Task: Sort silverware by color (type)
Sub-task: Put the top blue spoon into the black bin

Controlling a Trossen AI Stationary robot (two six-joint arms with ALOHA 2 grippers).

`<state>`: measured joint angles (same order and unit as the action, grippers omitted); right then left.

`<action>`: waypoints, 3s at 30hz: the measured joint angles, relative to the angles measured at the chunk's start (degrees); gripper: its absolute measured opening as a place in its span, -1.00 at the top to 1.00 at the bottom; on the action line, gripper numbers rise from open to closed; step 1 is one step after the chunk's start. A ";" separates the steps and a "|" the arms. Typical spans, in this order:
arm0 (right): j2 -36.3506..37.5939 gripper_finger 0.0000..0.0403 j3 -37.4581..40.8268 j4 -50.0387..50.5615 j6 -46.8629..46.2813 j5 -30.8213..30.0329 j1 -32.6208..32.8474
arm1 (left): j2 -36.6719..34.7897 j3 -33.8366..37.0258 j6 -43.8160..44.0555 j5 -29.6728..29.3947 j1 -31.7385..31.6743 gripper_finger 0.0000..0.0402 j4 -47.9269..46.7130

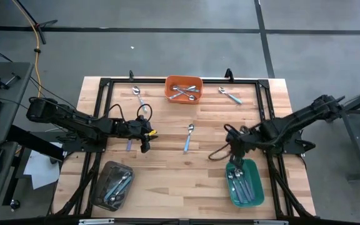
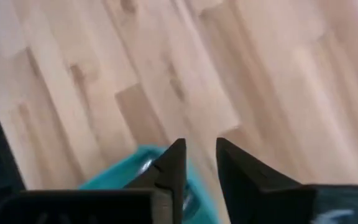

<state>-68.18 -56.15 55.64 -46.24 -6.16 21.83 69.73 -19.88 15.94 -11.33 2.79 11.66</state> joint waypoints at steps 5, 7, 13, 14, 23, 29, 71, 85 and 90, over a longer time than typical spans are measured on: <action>0.00 0.92 1.82 -0.36 13.39 -0.11 -8.18 | 0.02 1.41 -0.55 0.02 0.31 0.48 2.79; 0.02 0.98 3.86 -2.69 18.62 0.63 -12.68 | 0.02 2.20 0.02 0.02 0.31 0.48 4.16; 0.04 0.98 10.50 -16.25 33.41 8.22 -27.83 | 0.02 3.23 -0.07 0.02 0.30 0.48 5.29; 0.04 0.99 11.07 -17.43 34.63 8.19 -30.64 | 0.02 3.23 -0.52 0.02 0.27 0.48 5.39; -0.49 0.68 10.85 -18.78 41.19 3.52 -53.51 | 0.02 3.23 -0.18 0.00 0.24 0.48 11.01; -7.28 0.30 10.83 -20.19 49.60 3.44 -65.02 | 0.02 3.23 -1.07 -2.66 0.20 0.48 12.98; -26.10 0.70 6.59 -25.55 49.00 6.45 -75.47 | 0.02 3.19 -0.59 -4.28 0.28 0.48 13.11; -25.92 0.90 6.52 -23.50 49.02 6.65 -75.45 | 0.02 3.13 -1.10 -4.33 0.28 0.48 15.48; -26.12 0.67 5.64 -17.69 46.50 6.62 -74.69 | 0.02 3.13 -1.14 -4.31 0.28 0.48 15.31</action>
<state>-94.31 -50.51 37.95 0.26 0.46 -52.86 69.76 -16.75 14.81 -15.64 3.07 26.97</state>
